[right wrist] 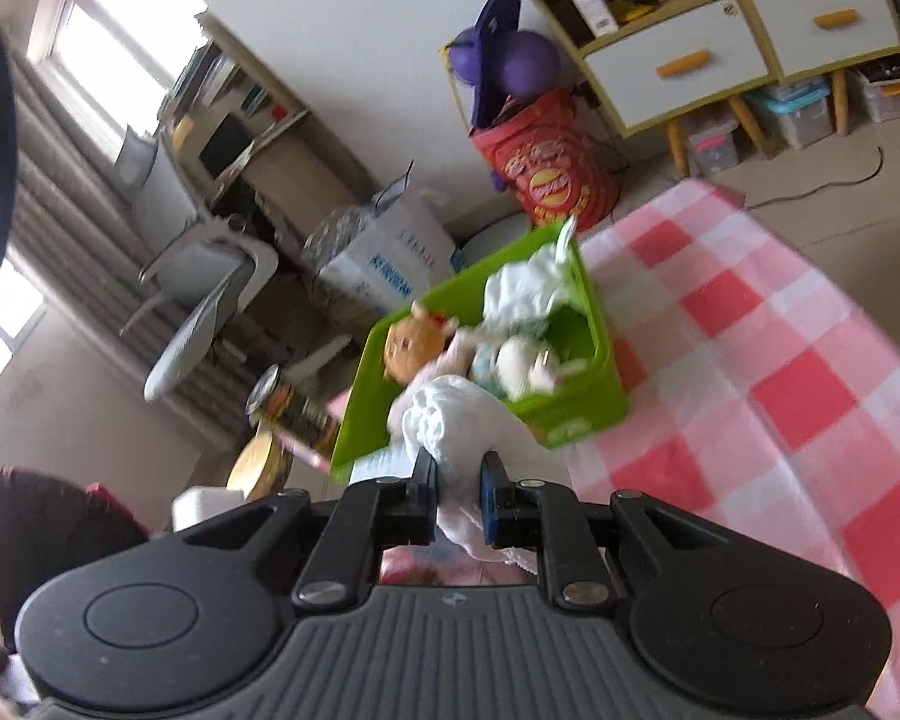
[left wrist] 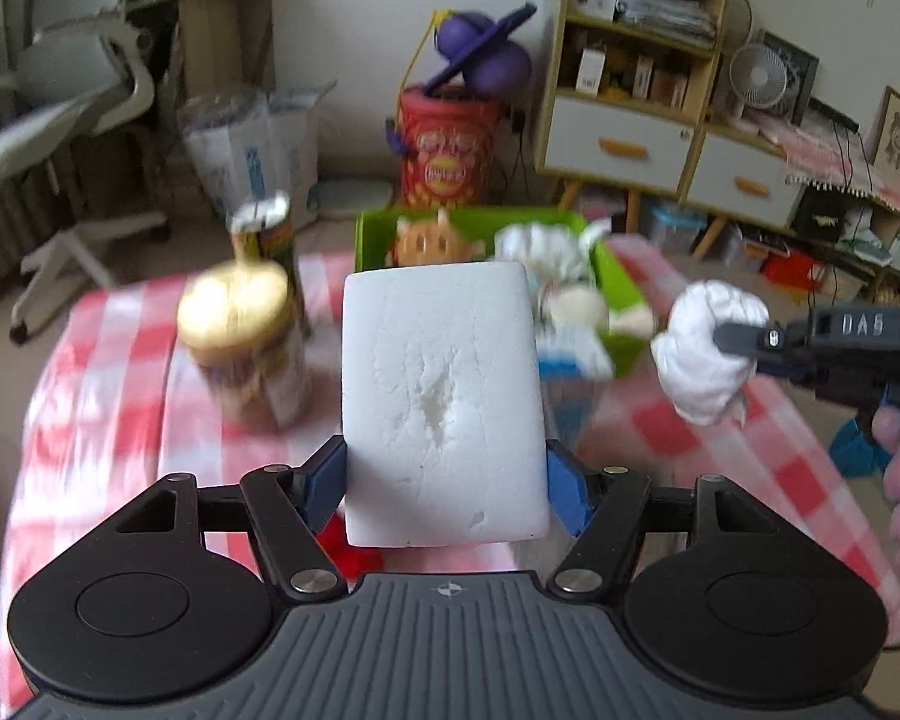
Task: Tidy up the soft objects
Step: 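Carry the foam block and white plush into the green bin and release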
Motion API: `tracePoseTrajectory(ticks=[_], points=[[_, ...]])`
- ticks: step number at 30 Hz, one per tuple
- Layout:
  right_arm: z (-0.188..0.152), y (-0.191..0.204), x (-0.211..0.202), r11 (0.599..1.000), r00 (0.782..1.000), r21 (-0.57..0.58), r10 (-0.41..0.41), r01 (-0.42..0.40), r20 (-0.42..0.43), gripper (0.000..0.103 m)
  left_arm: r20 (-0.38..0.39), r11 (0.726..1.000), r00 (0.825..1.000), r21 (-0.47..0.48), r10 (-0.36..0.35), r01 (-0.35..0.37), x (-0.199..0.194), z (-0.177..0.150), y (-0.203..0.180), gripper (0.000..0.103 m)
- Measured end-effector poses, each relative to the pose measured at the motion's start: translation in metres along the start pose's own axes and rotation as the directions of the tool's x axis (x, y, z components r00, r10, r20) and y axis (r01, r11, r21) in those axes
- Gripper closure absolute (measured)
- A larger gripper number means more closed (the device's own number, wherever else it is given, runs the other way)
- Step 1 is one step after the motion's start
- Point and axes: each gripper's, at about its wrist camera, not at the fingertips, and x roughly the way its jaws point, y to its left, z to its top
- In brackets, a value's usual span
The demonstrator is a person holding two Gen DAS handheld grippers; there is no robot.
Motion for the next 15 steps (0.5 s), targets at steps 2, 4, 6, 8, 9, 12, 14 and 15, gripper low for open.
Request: tracePoseTrajectory(ticks=[2,4,6,8,9,12,14,15], points=[[0.012,-0.003,0.005,1.0,1.0,0.013,-0.004,0.004,0.021,0.098,0.013,1.0,1.0,0.003,-0.004,0.004,0.005,0.017,-0.002,0.036],[0.023,-0.005,0.011,1.0,0.999,0.025,-0.009,0.008,0.038,0.098,0.009,1.0,1.0,-0.004,-0.012,0.013,0.018,0.034,0.0,0.036],[0.035,-0.006,0.019,0.999,0.998,0.033,-0.013,0.011,0.058,0.098,-0.001,0.999,1.0,-0.029,-0.031,0.031,0.035,0.051,0.004,0.035],[0.046,-0.006,0.028,0.999,0.996,0.038,-0.023,0.02,0.084,0.098,-0.012,0.999,1.0,-0.037,-0.021,0.02,0.052,0.063,0.007,0.035],[0.049,-0.006,0.03,0.999,0.995,0.036,-0.024,0.021,0.097,0.098,-0.014,0.999,1.0,-0.039,-0.018,0.018,0.059,0.068,0.009,0.035],[0.055,-0.004,0.038,1.0,0.989,0.008,-0.012,0.011,0.145,0.098,-0.007,0.997,0.999,-0.063,-0.043,0.043,0.081,0.082,0.018,0.035],[0.056,-0.006,0.046,1.0,0.987,-0.006,0.002,-0.001,0.161,0.098,-0.013,0.992,0.996,-0.092,-0.084,0.082,0.095,0.088,0.026,0.035],[0.056,-0.007,0.05,1.0,0.986,-0.013,0.004,-0.002,0.166,0.098,-0.019,0.99,0.995,-0.106,-0.097,0.094,0.103,0.09,0.029,0.035]])
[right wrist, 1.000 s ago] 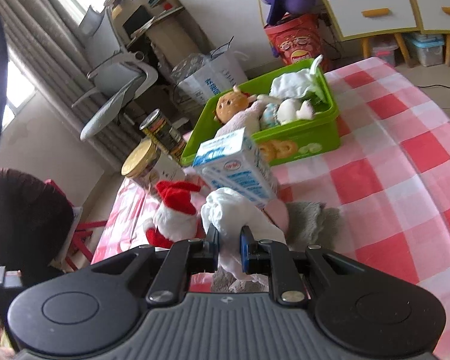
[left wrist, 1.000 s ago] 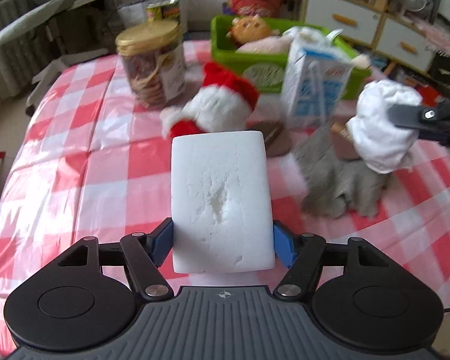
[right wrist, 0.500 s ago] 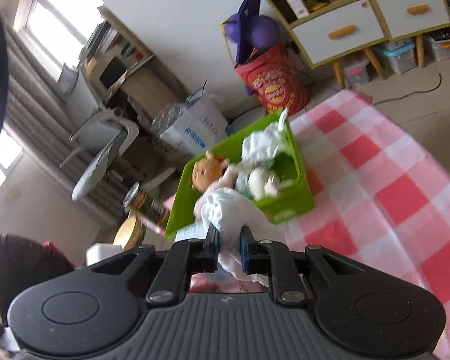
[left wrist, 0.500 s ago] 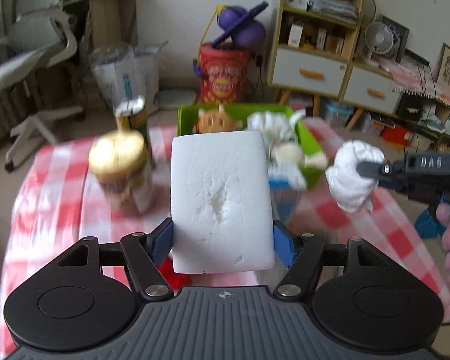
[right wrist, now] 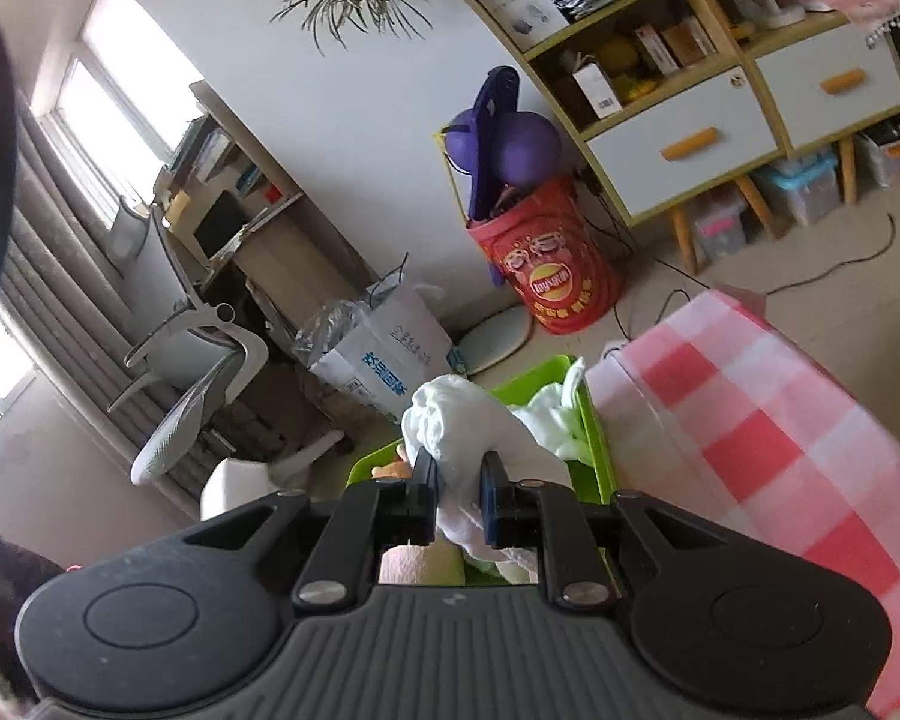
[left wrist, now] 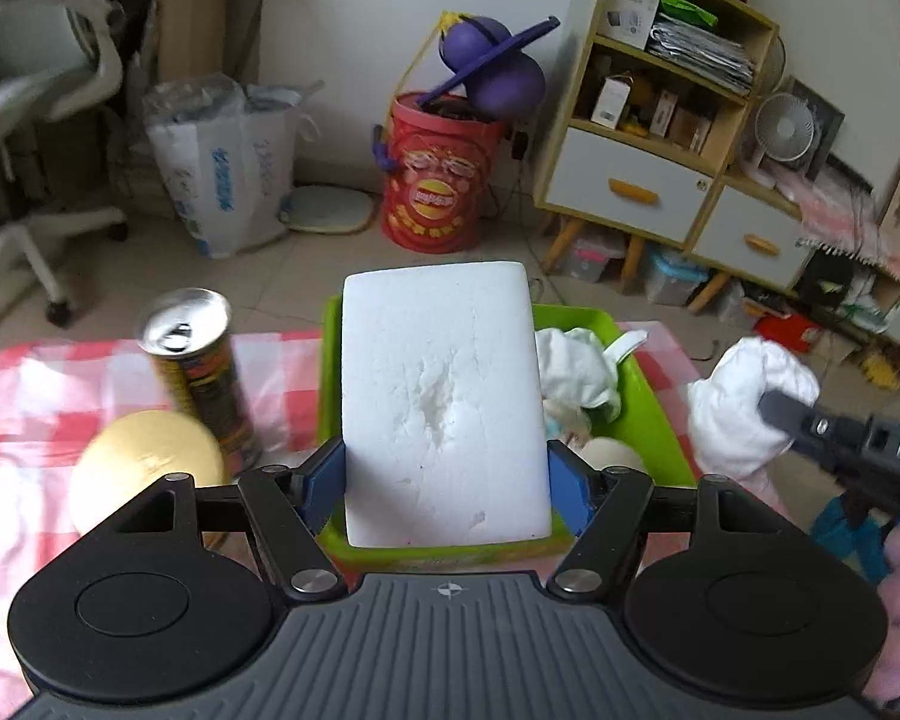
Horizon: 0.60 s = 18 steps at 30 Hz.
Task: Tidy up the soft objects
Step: 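Carry the foam block and white plush into the green bin and release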
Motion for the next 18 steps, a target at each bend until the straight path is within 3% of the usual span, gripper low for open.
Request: tracePoseTrajectory(ticks=[5,8,13,18], points=[[-0.005,-0.006,0.025,0.999,1.0,-0.05,-0.019,0.019,-0.013,0.098,-0.056,0.999,0.998,-0.04,-0.002,0.0,0.032,0.011,0.011,0.034],[-0.008,-0.01,0.038,0.998,0.999,-0.054,-0.015,0.013,-0.033,0.097,-0.106,0.998,0.994,-0.048,-0.039,0.034,0.048,0.012,0.013,0.034],[-0.013,-0.02,0.052,0.998,0.998,-0.042,-0.044,0.042,-0.051,0.096,-0.171,0.998,0.985,-0.063,-0.019,0.008,0.064,0.004,0.02,0.033],[-0.014,-0.032,0.056,0.999,0.996,0.014,-0.038,0.039,-0.085,0.088,-0.166,1.0,0.986,-0.02,0.011,-0.014,0.06,0.002,0.018,0.023]])
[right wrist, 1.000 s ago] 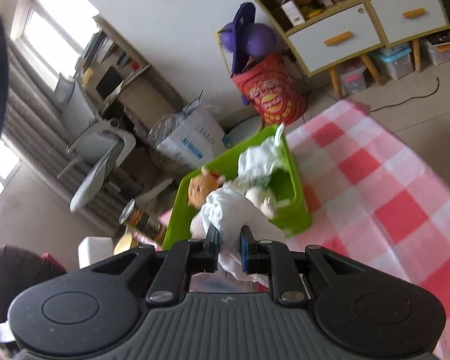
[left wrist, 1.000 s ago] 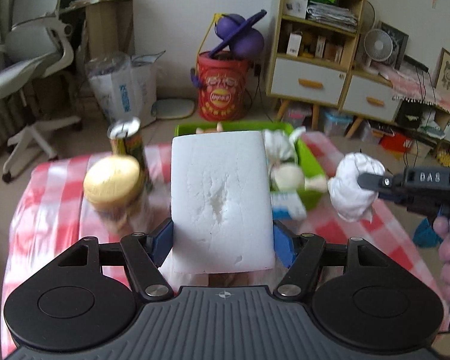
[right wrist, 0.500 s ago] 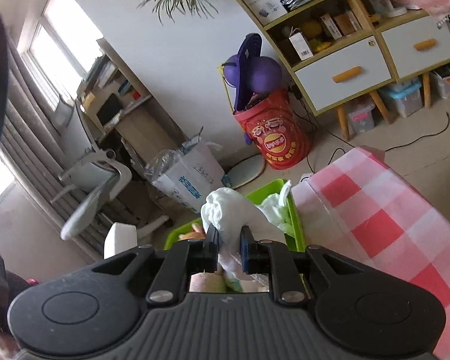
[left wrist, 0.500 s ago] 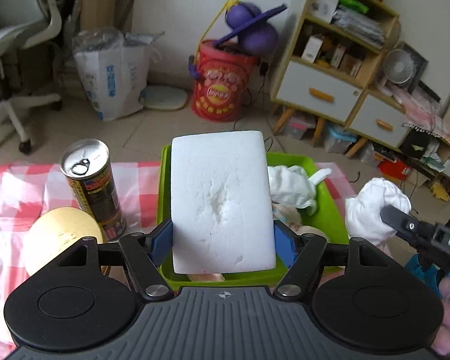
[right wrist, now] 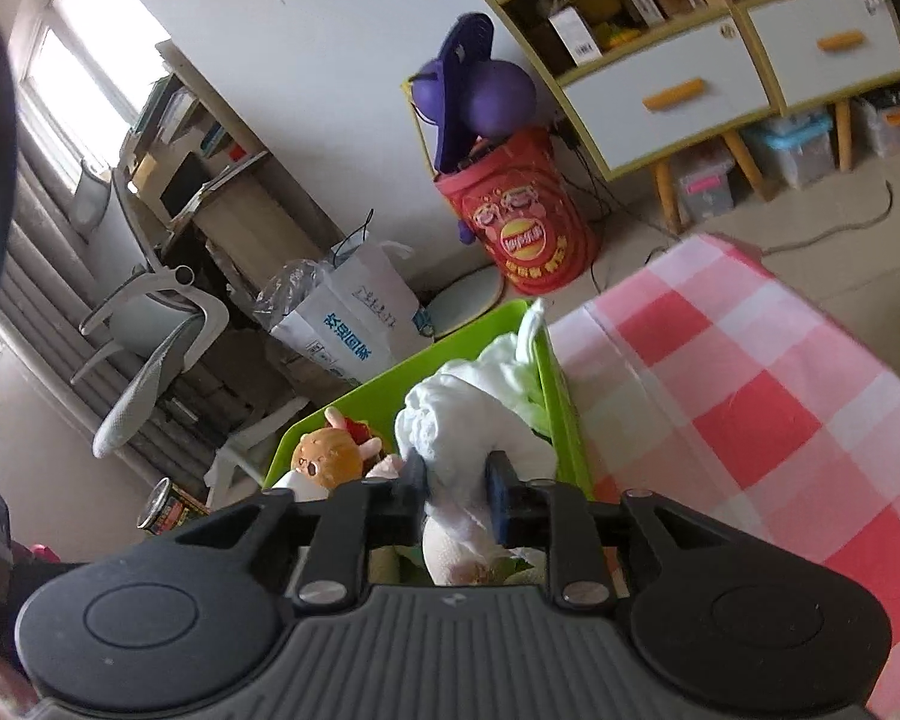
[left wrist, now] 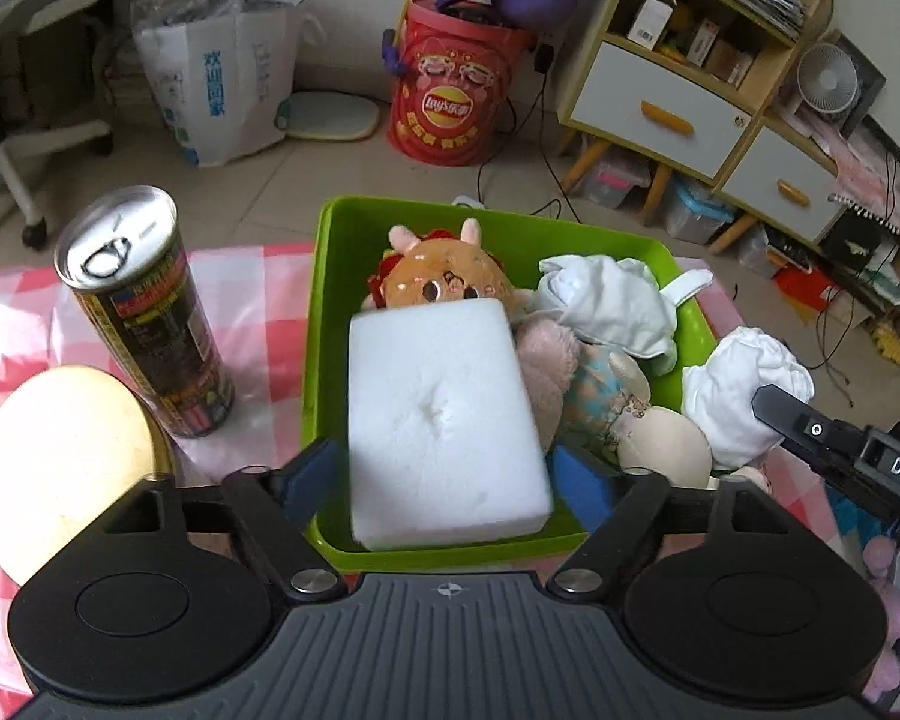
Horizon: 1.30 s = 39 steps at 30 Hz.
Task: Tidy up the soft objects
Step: 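Carry the foam block and white plush into the green bin and release, then move both grippers toward the brown round puffs beside the Santa plush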
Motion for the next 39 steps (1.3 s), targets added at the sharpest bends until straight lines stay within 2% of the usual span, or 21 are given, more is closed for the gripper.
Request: tracePoseTrajectory(ticks=[5,9,12,16,22,24,29,31,39], points=[[0.002,-0.006,-0.005,0.999,1.0,0.032,0.03,-0.03,-0.004,0.084,0.036,1.0,0.999,0.003,-0.02,0.02,-0.009,0.003,-0.004,0.023],[0.004,-0.003,-0.008,0.999,0.999,0.034,0.037,-0.037,0.003,0.081,0.024,1.0,1.0,0.027,-0.008,0.007,-0.007,0.002,-0.011,0.023],[0.004,0.0,-0.009,0.999,1.0,0.024,0.031,-0.031,0.005,0.075,0.028,0.999,1.0,0.03,-0.012,0.011,-0.007,0.001,-0.013,0.023],[0.007,0.004,-0.018,1.0,1.0,0.014,0.022,-0.023,0.003,0.074,0.041,1.0,0.999,0.01,-0.021,0.021,-0.016,-0.003,-0.011,0.022],[0.016,0.014,-0.046,1.0,1.0,-0.008,-0.001,0.001,0.01,0.064,0.063,0.999,0.998,-0.022,-0.025,0.026,-0.042,-0.012,-0.005,0.02],[0.017,0.018,-0.056,1.0,1.0,-0.012,-0.018,0.018,0.004,0.058,0.077,0.999,0.997,-0.032,-0.03,0.033,-0.055,-0.017,-0.002,0.018],[0.014,0.031,-0.089,0.998,0.999,-0.049,-0.044,0.044,0.002,0.056,0.12,0.999,0.992,-0.032,-0.033,0.037,-0.088,-0.034,0.002,0.01],[0.011,0.035,-0.1,0.996,0.998,-0.065,-0.055,0.055,-0.001,0.052,0.133,0.999,0.991,-0.026,-0.024,0.028,-0.1,-0.042,0.002,0.008],[-0.014,0.057,-0.13,0.983,0.995,-0.162,-0.095,0.089,-0.029,0.05,0.154,0.999,0.988,-0.027,-0.02,0.024,-0.129,-0.082,0.008,0.006]])
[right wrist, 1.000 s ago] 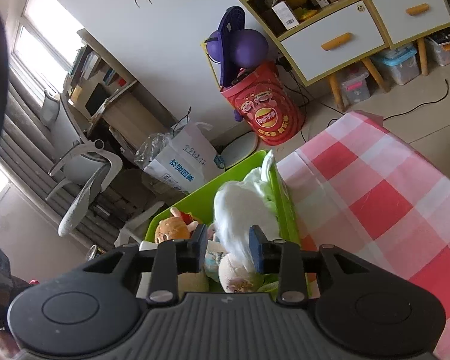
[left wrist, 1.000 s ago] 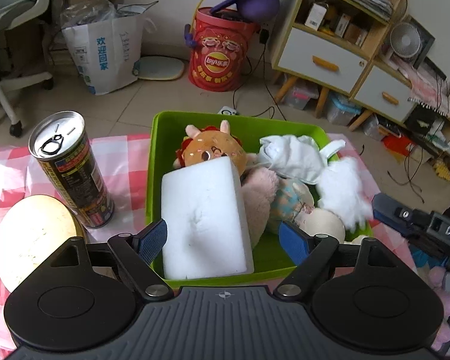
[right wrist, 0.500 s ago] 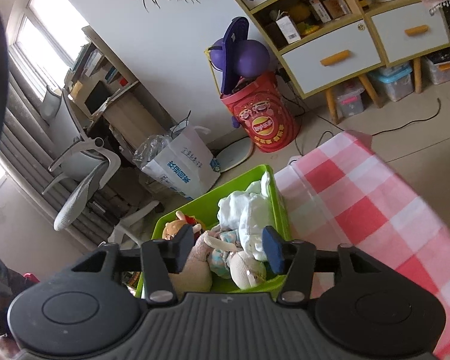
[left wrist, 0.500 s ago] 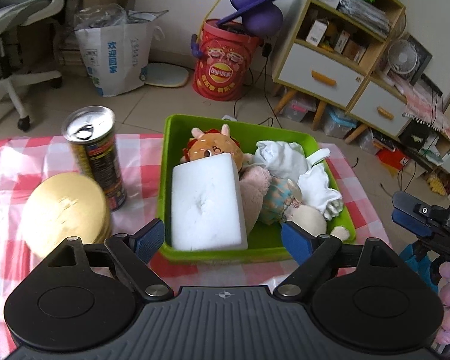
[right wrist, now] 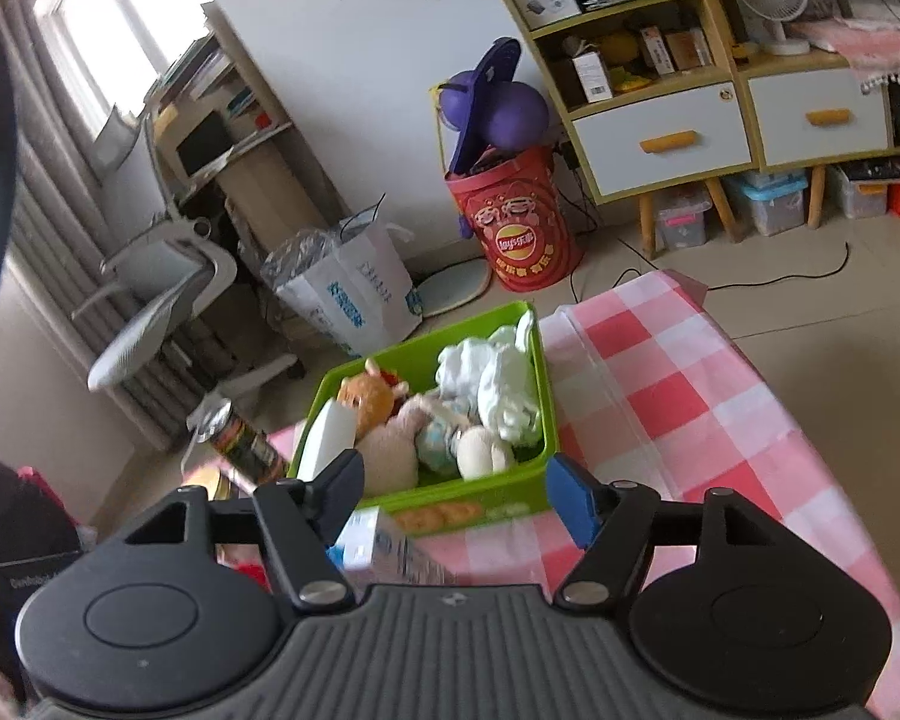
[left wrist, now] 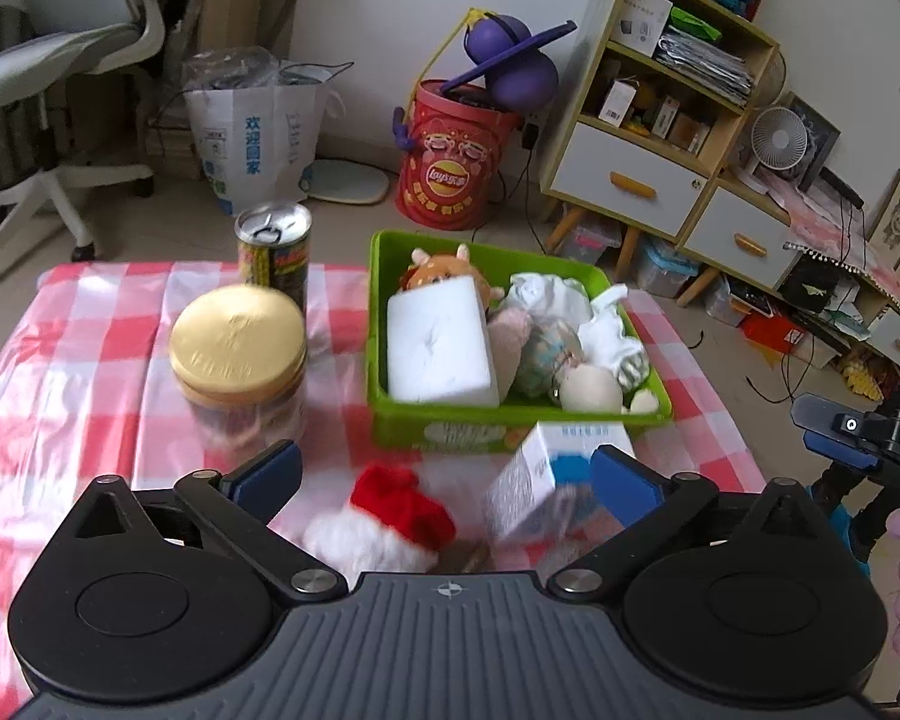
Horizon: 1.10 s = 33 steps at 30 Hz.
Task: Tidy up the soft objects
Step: 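Move both grippers toward the brown round puffs beside the Santa plush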
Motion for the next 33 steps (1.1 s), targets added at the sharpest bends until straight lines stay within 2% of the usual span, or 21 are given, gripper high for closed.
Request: tracePoseTrajectory(ticks=[7,12,15,17,21,26,30,33], points=[[-0.033,0.021,-0.005,0.994,0.999,-0.106,-0.006,0.002,-0.036,0.042,0.019,1.0,0.999,0.004,0.031,-0.031,-0.012,-0.039,-0.003,0.006],[-0.061,0.029,0.006,0.982,0.998,-0.186,-0.006,-0.005,-0.063,0.039,0.033,0.999,0.999,0.029,0.033,-0.034,-0.004,-0.076,-0.009,0.005],[-0.077,0.035,0.011,0.961,0.998,-0.276,-0.029,0.011,-0.063,0.038,0.037,0.999,0.999,0.037,0.027,-0.029,0.006,-0.099,-0.009,0.005],[-0.088,0.034,0.014,0.95,0.998,-0.312,-0.029,0.007,-0.064,0.038,0.019,0.997,1.0,0.076,0.019,-0.02,0.014,-0.108,-0.013,0.006],[-0.104,0.033,0.021,0.921,0.997,-0.389,-0.025,-0.008,-0.078,0.038,0.037,0.987,0.999,0.159,-0.023,0.017,0.025,-0.126,-0.017,0.006],[-0.12,0.027,0.033,0.889,0.996,-0.457,-0.04,-0.001,-0.081,0.036,0.0,0.974,0.998,0.218,-0.066,0.064,0.043,-0.143,-0.016,0.006],[-0.131,0.025,0.042,0.846,0.993,-0.533,-0.078,0.021,-0.085,0.036,-0.011,0.964,0.996,0.251,-0.086,0.086,0.054,-0.148,-0.013,0.007],[-0.137,0.025,0.045,0.821,0.994,-0.571,-0.069,0.011,-0.081,0.036,-0.013,0.959,0.995,0.267,-0.097,0.097,0.061,-0.149,-0.01,0.008]])
